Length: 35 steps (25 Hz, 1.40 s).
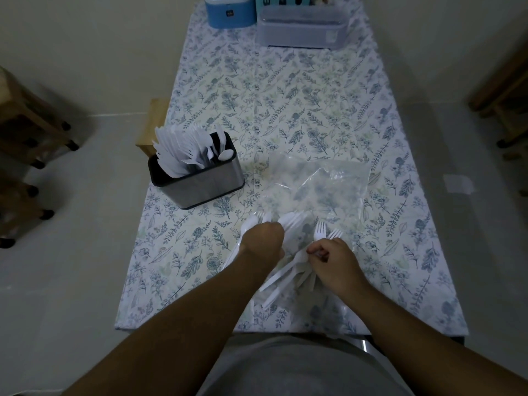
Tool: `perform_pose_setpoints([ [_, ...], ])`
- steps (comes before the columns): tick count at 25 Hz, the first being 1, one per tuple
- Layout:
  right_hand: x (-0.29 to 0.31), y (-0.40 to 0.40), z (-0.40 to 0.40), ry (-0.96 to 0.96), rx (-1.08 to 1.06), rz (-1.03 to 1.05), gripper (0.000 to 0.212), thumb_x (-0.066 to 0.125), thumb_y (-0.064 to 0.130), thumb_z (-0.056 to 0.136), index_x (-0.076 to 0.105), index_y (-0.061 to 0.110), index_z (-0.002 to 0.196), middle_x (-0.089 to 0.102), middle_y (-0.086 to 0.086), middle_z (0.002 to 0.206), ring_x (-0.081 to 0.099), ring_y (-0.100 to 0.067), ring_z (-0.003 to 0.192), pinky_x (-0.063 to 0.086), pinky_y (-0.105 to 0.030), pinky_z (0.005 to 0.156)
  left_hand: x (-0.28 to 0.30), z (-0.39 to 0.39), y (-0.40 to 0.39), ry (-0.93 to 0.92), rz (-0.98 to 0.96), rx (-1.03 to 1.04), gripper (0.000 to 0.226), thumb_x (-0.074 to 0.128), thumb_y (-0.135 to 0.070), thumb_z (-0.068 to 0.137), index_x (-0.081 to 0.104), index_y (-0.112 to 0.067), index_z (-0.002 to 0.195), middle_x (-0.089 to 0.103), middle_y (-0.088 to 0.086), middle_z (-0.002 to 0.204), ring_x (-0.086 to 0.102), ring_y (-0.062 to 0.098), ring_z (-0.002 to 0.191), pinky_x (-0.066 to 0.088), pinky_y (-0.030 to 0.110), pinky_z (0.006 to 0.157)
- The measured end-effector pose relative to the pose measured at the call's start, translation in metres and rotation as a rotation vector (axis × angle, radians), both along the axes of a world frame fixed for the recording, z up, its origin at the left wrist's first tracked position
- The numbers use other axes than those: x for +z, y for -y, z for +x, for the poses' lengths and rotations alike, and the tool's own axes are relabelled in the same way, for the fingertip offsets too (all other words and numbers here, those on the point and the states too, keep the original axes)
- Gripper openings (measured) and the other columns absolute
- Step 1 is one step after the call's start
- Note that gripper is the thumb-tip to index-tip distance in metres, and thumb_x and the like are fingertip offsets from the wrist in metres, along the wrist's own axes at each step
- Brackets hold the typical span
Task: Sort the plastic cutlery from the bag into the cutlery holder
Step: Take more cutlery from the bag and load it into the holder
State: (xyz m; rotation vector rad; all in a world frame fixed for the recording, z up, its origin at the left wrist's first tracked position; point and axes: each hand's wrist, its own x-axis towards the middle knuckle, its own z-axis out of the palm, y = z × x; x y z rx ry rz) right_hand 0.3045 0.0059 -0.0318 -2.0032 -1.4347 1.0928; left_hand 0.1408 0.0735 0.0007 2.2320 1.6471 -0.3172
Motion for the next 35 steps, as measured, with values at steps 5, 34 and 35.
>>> perform_pose_setpoints([
  [5, 0.018, -0.007, -0.009, -0.204, -0.186, -0.04, 0.013, 0.063, 0.009, 0.09, 0.072, 0.018, 0.094, 0.068, -0.009, 0.09, 0.066, -0.021, 0.084, 0.051, -0.025, 0.069, 0.015, -0.017, -0.002, 0.276, -0.063, 0.218, 0.025, 0.071, -0.028, 0.079, 0.05, -0.015, 0.075, 0.052, 0.0, 0.071, 0.053, 0.017, 0.064, 0.039, 0.025, 0.054],
  [34, 0.024, -0.003, -0.016, -0.776, -0.604, -0.404, 0.013, 0.076, 0.025, 0.087, 0.07, 0.013, 0.09, 0.061, -0.004, 0.066, 0.054, -0.018, 0.054, 0.047, -0.031, 0.055, -0.02, -0.017, 0.023, 0.166, 0.059, 0.142, 0.014, 0.052, -0.017, 0.09, 0.059, -0.008, 0.098, 0.064, 0.01, 0.097, 0.065, 0.024, 0.09, 0.05, 0.03, 0.072],
  [35, 0.023, -0.002, -0.017, -0.788, -0.591, -0.38, 0.01, 0.075, 0.017, 0.087, 0.069, 0.013, 0.094, 0.06, -0.005, 0.069, 0.054, -0.017, 0.055, 0.046, -0.03, 0.052, -0.02, -0.017, 0.023, 0.158, 0.057, 0.134, 0.014, 0.053, -0.018, 0.089, 0.059, -0.008, 0.097, 0.064, 0.009, 0.094, 0.065, 0.024, 0.088, 0.048, 0.029, 0.069],
])
